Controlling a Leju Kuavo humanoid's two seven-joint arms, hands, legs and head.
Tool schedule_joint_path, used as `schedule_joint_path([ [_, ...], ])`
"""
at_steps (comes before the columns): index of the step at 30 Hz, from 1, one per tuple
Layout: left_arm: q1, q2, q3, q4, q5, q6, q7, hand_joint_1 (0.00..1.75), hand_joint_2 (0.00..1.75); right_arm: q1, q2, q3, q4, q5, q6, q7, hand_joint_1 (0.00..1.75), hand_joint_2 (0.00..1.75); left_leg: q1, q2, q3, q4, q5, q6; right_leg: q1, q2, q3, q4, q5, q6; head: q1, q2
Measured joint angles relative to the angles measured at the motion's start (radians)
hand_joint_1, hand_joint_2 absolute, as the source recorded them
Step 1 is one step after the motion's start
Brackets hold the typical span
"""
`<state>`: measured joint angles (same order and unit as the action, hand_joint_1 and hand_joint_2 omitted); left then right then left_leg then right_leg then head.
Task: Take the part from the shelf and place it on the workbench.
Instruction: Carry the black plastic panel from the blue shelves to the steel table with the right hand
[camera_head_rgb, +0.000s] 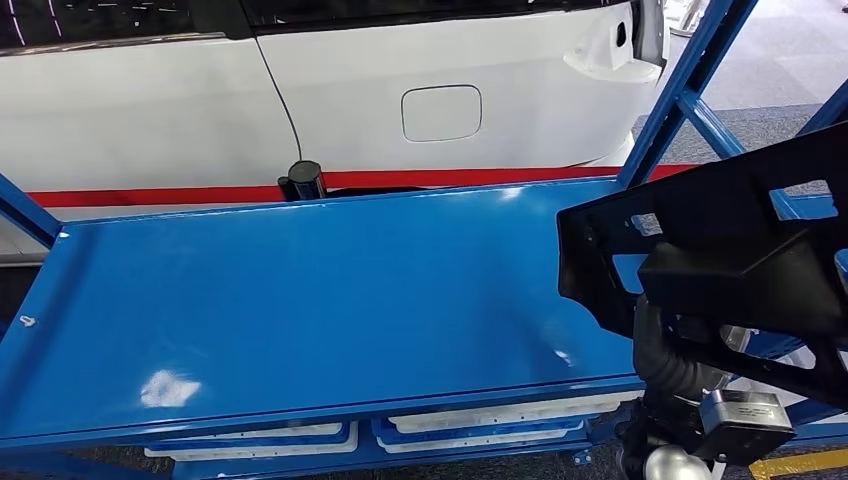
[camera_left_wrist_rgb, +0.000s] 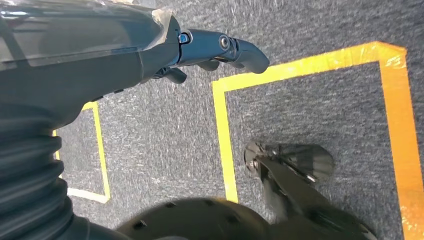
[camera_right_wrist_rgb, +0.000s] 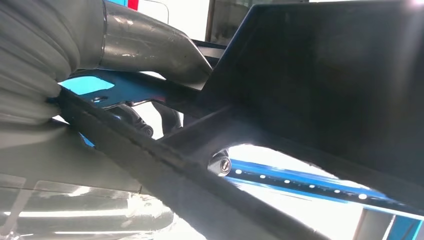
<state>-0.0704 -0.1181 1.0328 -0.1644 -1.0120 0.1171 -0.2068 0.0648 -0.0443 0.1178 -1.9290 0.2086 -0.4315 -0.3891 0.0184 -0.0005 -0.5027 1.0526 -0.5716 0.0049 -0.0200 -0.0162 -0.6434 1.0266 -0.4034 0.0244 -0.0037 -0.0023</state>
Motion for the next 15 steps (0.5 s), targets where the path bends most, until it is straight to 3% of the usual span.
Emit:
schedule_joint_path([
  [2,-0.002,0.0,0.001,0.0,0.004,-0.002,0.0,0.0,1.75,0.0,0.0,0.0,0.0,0.0,-0.002,-0.001,1.75,1.75,-0.01,0.002,0.023,-0.052,0.015,0.007,0.001,-0.003,-0.001,-0.002,0.011,0.012,0.003,0.0],
  [5,-0.001,0.0,0.002,0.0,0.006,-0.002,0.001,0.0,1.75,0.001,-0.001,0.0,0.0,0.0,-0.003,-0.002,1.75,1.75,-0.017,0.0,0.009,-0.055,0.043,0.027,-0.004,-0.003,-0.006,-0.007,0.023,0.033,0.004,0.0],
  [7,-0.002,0.0,0.003,-0.001,0.007,-0.002,0.001,0.0,1.75,0.002,-0.003,0.0,0.0,0.0,-0.005,-0.003,1.75,1.75,-0.012,0.002,-0.009,-0.062,0.07,0.041,-0.003,0.002,-0.033,0.046,-0.027,0.028,0.009,0.0],
  [9,-0.002,-0.001,0.005,-0.001,0.008,-0.004,0.002,0.0,1.75,0.003,-0.005,0.0,0.0,0.0,-0.007,-0.003,1.75,1.75,-0.012,0.004,-0.035,-0.062,0.091,0.048,-0.003,0.008,-0.072,0.174,-0.118,0.017,0.013,0.0],
  [11,-0.002,-0.002,0.007,0.0,0.008,-0.006,0.003,0.0,1.75,0.004,-0.006,0.0,0.0,0.0,-0.009,-0.004,1.75,1.75,-0.013,0.003,-0.059,-0.061,0.11,0.046,-0.003,0.01,-0.08,0.271,-0.163,0.024,0.014,0.0],
  [12,-0.002,-0.002,0.008,0.0,0.009,-0.007,0.003,0.0,1.75,0.005,-0.007,0.0,0.0,0.0,-0.01,-0.004,1.75,1.75,-0.012,0.003,-0.069,-0.06,0.119,0.044,-0.003,0.011,-0.056,0.267,-0.16,0.033,0.014,0.0],
  [13,-0.002,-0.003,0.009,0.0,0.009,-0.008,0.003,0.0,1.75,0.006,-0.007,0.0,0.0,0.0,-0.01,-0.004,1.75,1.75,-0.012,0.002,-0.076,-0.06,0.126,0.041,-0.003,0.011,-0.013,0.221,-0.145,0.042,0.015,0.0],
  [15,-0.002,-0.004,0.01,0.0,0.01,-0.009,0.003,0.0,1.75,0.005,-0.007,0.0,0.0,0.001,-0.011,-0.004,1.75,1.75,-0.012,-0.001,-0.089,-0.057,0.139,0.032,-0.002,0.013,0.103,0.065,-0.121,0.05,0.015,0.0],
])
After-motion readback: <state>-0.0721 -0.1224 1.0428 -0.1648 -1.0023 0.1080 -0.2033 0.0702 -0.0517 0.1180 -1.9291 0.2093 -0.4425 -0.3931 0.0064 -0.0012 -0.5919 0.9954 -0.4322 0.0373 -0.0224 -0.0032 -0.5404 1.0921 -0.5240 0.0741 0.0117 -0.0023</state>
